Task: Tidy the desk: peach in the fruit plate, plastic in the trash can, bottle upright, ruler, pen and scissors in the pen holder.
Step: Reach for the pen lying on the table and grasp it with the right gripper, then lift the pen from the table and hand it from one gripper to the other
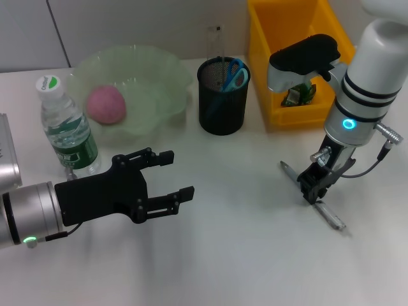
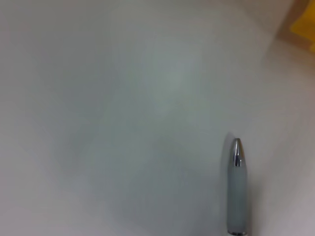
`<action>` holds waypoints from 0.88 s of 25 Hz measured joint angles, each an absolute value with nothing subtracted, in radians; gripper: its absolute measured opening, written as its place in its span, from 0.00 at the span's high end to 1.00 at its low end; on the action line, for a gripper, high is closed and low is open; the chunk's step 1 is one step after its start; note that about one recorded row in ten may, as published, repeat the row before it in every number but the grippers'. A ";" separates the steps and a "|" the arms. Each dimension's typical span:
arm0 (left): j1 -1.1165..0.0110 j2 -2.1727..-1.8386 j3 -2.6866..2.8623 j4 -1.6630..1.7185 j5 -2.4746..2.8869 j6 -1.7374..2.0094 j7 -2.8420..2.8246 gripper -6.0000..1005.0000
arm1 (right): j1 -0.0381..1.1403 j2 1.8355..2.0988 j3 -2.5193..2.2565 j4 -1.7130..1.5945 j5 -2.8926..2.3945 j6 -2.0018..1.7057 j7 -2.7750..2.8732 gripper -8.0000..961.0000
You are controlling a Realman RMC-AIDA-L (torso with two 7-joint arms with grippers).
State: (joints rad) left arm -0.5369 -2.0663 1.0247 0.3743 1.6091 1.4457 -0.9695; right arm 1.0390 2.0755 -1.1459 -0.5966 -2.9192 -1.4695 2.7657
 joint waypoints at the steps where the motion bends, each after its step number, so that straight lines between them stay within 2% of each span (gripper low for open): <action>1: -0.537 -2.066 1.025 0.374 1.609 1.445 -0.969 0.22 | 1.038 2.075 -1.146 -0.597 -2.919 -1.470 2.766 0.80; 3: -0.537 -2.066 1.025 0.374 1.609 1.445 -0.970 0.22 | 1.038 2.075 -1.146 -0.597 -2.919 -1.470 2.766 0.84; 12: -0.537 -2.065 1.022 0.374 1.609 1.445 -0.970 0.22 | 1.010 2.074 -1.113 -0.683 -2.910 -1.502 2.762 0.87; 16: -0.537 -2.065 1.021 0.376 1.609 1.450 -0.971 0.22 | 0.974 2.074 -1.052 -0.805 -2.849 -1.547 2.727 0.87; 22: -0.529 -2.066 1.018 0.388 1.602 1.461 -0.971 0.22 | 0.881 2.061 -0.990 -0.919 -2.626 -1.561 2.601 0.88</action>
State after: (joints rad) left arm -0.5288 -2.0656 1.0180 0.3878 1.6020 1.4609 -0.9710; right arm 0.8807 2.0611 -0.9896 -0.9192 -2.6264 -1.5612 2.6008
